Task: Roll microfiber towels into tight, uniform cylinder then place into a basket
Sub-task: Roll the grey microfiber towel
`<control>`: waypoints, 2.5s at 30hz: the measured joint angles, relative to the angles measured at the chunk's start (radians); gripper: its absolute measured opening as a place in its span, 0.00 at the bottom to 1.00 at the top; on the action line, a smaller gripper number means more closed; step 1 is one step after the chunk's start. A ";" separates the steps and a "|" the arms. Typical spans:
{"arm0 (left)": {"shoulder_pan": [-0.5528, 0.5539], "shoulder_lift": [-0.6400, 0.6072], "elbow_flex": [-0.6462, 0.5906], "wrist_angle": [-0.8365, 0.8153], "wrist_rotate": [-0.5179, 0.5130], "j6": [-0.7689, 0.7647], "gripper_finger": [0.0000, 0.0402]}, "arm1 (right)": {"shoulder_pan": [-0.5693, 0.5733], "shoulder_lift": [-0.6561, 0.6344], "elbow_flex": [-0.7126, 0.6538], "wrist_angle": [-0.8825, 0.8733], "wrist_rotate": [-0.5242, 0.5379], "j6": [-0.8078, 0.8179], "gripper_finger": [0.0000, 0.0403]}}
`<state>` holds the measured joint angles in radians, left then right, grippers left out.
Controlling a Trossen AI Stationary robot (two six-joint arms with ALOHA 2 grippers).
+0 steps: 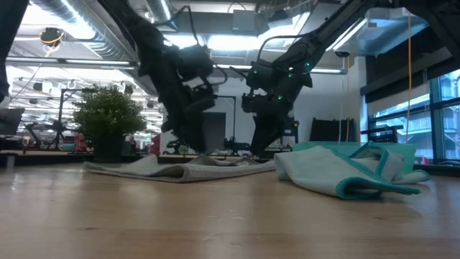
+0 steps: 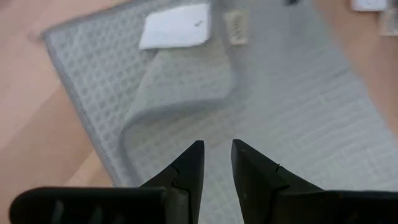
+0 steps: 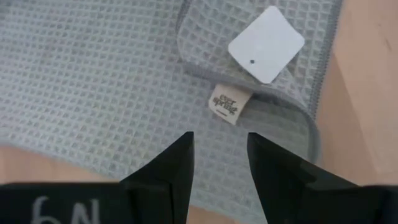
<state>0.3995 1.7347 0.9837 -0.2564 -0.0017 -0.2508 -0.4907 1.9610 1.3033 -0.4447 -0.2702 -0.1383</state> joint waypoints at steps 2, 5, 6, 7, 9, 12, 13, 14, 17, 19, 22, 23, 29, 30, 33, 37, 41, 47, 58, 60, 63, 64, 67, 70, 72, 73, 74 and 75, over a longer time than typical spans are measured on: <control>0.012 0.019 -0.002 0.007 0.000 0.000 0.19 | 0.002 0.000 0.000 -0.001 -0.002 -0.001 0.37; 0.022 0.044 -0.001 0.030 0.000 0.000 0.19 | 0.004 0.000 -0.013 0.014 -0.003 -0.001 0.37; 0.022 0.055 -0.001 0.048 0.000 0.001 0.19 | 0.004 0.000 -0.020 0.014 -0.003 0.002 0.37; 0.022 0.063 -0.001 0.054 0.000 0.001 0.19 | 0.004 0.001 -0.026 0.013 -0.003 0.003 0.37; 0.022 0.065 -0.001 0.064 0.000 0.001 0.19 | 0.005 0.001 -0.041 0.024 -0.004 0.006 0.37; 0.022 0.064 0.000 0.099 0.000 0.016 0.19 | 0.005 0.001 -0.059 0.031 -0.004 0.004 0.37; 0.022 0.064 0.000 0.104 0.000 0.022 0.19 | 0.005 0.001 -0.067 0.043 -0.004 0.002 0.37; 0.022 0.064 0.000 0.111 0.000 0.025 0.19 | 0.005 0.001 -0.079 0.061 -0.004 0.003 0.37; 0.026 0.064 0.000 0.117 0.000 0.028 0.19 | 0.005 0.001 -0.106 0.098 -0.004 0.004 0.37; 0.027 0.070 0.000 0.120 0.000 0.050 0.19 | 0.005 0.001 -0.120 0.128 -0.004 0.005 0.37; 0.027 0.073 -0.001 0.115 -0.009 0.078 0.19 | 0.005 0.001 -0.148 0.170 -0.004 0.005 0.37; 0.027 0.073 -0.001 0.119 -0.014 0.083 0.19 | 0.005 0.001 -0.156 0.188 -0.004 0.005 0.37; 0.028 0.073 0.000 0.154 -0.021 0.105 0.19 | 0.005 0.000 -0.176 0.219 -0.005 0.005 0.37; 0.028 0.073 0.000 0.166 -0.033 0.120 0.19 | 0.005 0.000 -0.176 0.218 -0.005 0.005 0.37; 0.029 0.073 0.000 0.198 -0.080 0.141 0.19 | 0.005 0.000 -0.176 0.219 -0.005 0.005 0.37; 0.041 0.073 0.000 0.244 -0.135 0.157 0.19 | 0.005 0.000 -0.177 0.219 -0.005 0.005 0.37; 0.074 0.073 0.000 0.252 -0.157 0.156 0.19 | 0.005 0.000 -0.177 0.219 -0.007 0.018 0.37; 0.131 0.073 0.000 0.251 -0.248 0.144 0.19 | 0.005 0.000 -0.177 0.219 -0.018 0.030 0.37; 0.188 -0.005 0.000 0.245 -0.172 0.044 0.19 | 0.005 0.000 -0.177 0.218 -0.019 0.029 0.37; 0.179 -0.044 0.000 0.240 -0.100 0.094 0.19 | 0.005 0.000 -0.177 0.218 -0.019 0.029 0.37; 0.158 -0.083 0.001 0.244 0.068 0.187 0.19 | 0.005 0.000 -0.177 0.219 -0.019 0.029 0.37; 0.150 -0.084 0.001 0.243 0.121 0.205 0.19 | 0.005 0.000 -0.177 0.219 -0.019 0.029 0.37; 0.116 -0.072 0.001 0.223 0.200 0.231 0.19 | 0.005 0.000 -0.178 0.226 -0.019 0.030 0.37; 0.080 -0.029 -0.001 0.207 0.203 0.235 0.19 | 0.005 0.000 -0.179 0.234 -0.020 0.031 0.37; 0.059 -0.004 -0.001 0.218 0.203 0.235 0.19 | 0.005 0.000 -0.179 0.237 -0.020 0.032 0.37; 0.049 0.010 0.000 0.225 0.203 0.235 0.19 | 0.005 0.001 -0.179 0.238 -0.020 0.032 0.37; 0.040 0.025 0.001 0.230 0.203 0.235 0.19 | 0.005 0.001 -0.179 0.238 -0.020 0.032 0.37; 0.032 0.041 0.000 0.230 0.203 0.235 0.19 | 0.005 0.001 -0.179 0.239 -0.020 0.032 0.37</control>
<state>0.4311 1.7753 0.9841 -0.0269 0.2011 -0.0154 -0.4854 1.9617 1.1248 -0.2062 -0.2901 -0.1066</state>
